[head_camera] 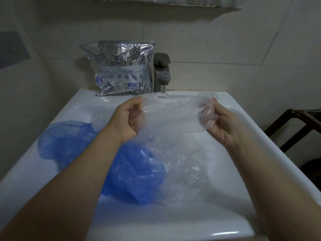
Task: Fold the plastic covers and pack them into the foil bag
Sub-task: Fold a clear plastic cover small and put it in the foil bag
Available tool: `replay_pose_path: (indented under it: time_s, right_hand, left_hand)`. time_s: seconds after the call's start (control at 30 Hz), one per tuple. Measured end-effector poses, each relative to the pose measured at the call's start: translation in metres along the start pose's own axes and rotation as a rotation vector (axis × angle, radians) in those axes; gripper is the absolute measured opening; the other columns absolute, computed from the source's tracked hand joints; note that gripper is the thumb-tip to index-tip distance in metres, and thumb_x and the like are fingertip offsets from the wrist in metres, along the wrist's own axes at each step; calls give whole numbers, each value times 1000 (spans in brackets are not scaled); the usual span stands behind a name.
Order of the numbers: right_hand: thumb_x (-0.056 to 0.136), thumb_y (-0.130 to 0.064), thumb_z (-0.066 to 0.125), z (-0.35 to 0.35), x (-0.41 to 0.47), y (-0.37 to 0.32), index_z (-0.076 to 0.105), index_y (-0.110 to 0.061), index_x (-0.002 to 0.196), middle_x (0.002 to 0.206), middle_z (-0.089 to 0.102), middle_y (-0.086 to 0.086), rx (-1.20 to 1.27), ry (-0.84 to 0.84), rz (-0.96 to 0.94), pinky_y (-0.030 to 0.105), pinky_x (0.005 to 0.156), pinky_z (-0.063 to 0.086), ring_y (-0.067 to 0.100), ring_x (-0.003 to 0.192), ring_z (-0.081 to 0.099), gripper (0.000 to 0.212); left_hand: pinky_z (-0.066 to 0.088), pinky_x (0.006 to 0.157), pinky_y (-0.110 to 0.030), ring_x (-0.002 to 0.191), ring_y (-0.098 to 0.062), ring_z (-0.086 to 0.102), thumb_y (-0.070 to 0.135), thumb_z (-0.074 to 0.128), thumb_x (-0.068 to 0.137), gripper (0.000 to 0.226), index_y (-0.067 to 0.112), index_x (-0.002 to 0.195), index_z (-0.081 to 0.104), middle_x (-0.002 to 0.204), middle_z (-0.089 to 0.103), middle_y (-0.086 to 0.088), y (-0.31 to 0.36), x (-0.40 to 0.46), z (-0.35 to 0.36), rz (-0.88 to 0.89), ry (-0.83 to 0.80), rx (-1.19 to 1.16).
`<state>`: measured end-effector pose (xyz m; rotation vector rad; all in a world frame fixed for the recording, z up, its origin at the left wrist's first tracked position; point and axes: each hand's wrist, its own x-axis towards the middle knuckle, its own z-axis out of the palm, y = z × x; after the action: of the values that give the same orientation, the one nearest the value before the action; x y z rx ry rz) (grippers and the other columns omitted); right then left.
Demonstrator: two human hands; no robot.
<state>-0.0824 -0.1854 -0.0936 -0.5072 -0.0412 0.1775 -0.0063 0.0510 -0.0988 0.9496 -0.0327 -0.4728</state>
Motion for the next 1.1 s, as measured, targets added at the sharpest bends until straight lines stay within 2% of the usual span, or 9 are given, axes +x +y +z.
replay_pose_path:
  time_s: [0.07, 0.2, 0.33, 0.5, 0.6, 0.7, 0.83, 0.93, 1.1]
  right_hand:
    - [92, -22, 55, -5, 1, 6, 64, 0, 93, 72, 59, 7, -37, -114, 143, 22, 50, 39, 15, 54, 49, 24]
    - [56, -47, 84, -13, -9, 6, 69, -17, 75, 62, 59, -6, -292, -82, 61, 19, 55, 27, 8, 52, 49, 38]
    - [91, -27, 57, -5, -11, 8, 64, -7, 111, 80, 66, 8, -80, -316, -22, 32, 84, 44, 20, 70, 60, 29]
    - [97, -14, 46, -3, -4, 9, 47, -13, 137, 94, 65, 18, -7, -385, 27, 32, 58, 53, 28, 76, 66, 40]
    - [87, -12, 63, -11, -5, 10, 60, -14, 124, 105, 69, 11, -51, -290, -50, 24, 49, 54, 23, 77, 70, 37]
    - [75, -10, 71, 5, -8, 6, 53, -20, 123, 88, 68, 1, -76, -199, -161, 14, 34, 38, 8, 48, 59, 53]
    - [87, -4, 54, 29, -20, 5, 54, -22, 108, 66, 60, -10, -714, 256, -717, 12, 39, 34, -2, 46, 47, 27]
    - [89, -18, 52, 39, -24, 23, 59, -12, 109, 82, 52, -15, -1564, 113, -1063, 6, 61, 36, -6, 64, 50, 21]
    - [79, -18, 65, 29, -11, 59, 58, -23, 123, 128, 53, 10, -2396, -289, -739, 31, 54, 45, 27, 69, 63, 44]
  left_hand:
    - [27, 44, -16, 45, -5, 37, 34, 66, 70, 19, 20, 66, 54, 47, 46, 10, 1, -2, 1, 5, -69, -53]
    - [45, 42, -16, 49, -4, 55, 42, 59, 79, 28, 18, 89, 70, 60, 63, 8, 2, -12, 12, 106, -175, -107]
    - [47, 45, -10, 52, 2, 62, 27, 40, 94, 31, 17, 116, 60, 85, 73, 9, 1, -18, 16, 143, -219, -255]
    - [18, 31, -8, 27, -2, 28, 17, 44, 83, 35, 27, 114, 56, 99, 71, 15, -4, -18, 16, 146, -288, -159]
    - [20, 36, -9, 34, 0, 30, 13, 43, 87, 32, 26, 92, 72, 71, 69, 9, -6, -15, 18, 128, -167, -94]
    - [41, 50, -13, 59, -2, 51, 6, 41, 95, 27, 22, 93, 63, 79, 63, 7, -8, -7, 13, 109, 51, 43]
    - [44, 72, -23, 89, -11, 57, 14, 50, 94, 12, 24, 92, 58, 93, 62, 5, -7, -3, 9, 150, 180, 300]
    - [47, 72, -25, 86, -14, 62, 29, 44, 97, 20, 17, 94, 60, 91, 67, 2, -6, -9, 21, 118, 71, 268]
    - [54, 62, -24, 75, -14, 66, 59, 43, 81, 54, 12, 97, 65, 85, 71, -3, -9, -19, 41, 65, -198, 343]
